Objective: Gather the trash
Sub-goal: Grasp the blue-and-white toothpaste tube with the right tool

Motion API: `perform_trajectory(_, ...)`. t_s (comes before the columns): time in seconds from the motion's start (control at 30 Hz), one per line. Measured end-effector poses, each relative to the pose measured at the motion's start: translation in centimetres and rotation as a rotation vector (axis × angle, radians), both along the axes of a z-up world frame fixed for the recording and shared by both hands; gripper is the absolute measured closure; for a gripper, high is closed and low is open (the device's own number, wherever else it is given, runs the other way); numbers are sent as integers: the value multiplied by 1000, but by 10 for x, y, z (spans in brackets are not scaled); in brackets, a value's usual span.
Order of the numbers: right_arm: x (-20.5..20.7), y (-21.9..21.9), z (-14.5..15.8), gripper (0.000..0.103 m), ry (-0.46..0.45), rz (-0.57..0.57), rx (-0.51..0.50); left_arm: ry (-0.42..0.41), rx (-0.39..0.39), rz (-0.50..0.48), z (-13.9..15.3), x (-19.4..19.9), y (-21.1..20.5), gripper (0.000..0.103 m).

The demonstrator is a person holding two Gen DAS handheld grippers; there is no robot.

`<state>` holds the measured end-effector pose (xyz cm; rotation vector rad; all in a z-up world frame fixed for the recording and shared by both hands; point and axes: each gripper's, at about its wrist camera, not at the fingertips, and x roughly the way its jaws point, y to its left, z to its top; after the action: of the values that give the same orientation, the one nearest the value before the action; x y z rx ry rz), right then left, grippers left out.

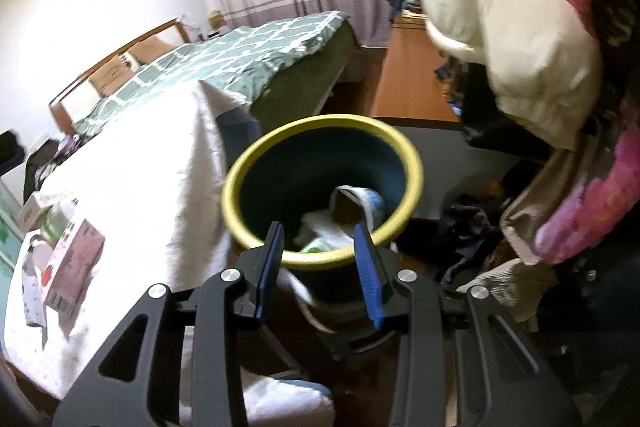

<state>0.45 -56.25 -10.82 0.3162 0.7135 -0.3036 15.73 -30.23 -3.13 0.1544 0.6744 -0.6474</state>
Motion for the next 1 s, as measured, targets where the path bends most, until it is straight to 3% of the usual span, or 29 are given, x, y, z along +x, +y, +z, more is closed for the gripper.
perform_trajectory(0.33, 27, 87, 11, 66, 14, 153, -36, -54, -32, 319, 7, -26, 182, 5)
perform_trajectory(0.53, 43, 155, 21, 61, 13, 295, -63, -46, -64, 455, -1, -39, 258, 5)
perform_trajectory(0.73, 54, 209, 27, 61, -1, 406, -75, -39, -83, 491, -8, -48, 290, 5)
perform_trajectory(1.0, 57, 291, 33, 61, -30, 622, -71, -90, -66, 568, 2, -63, 307, 5)
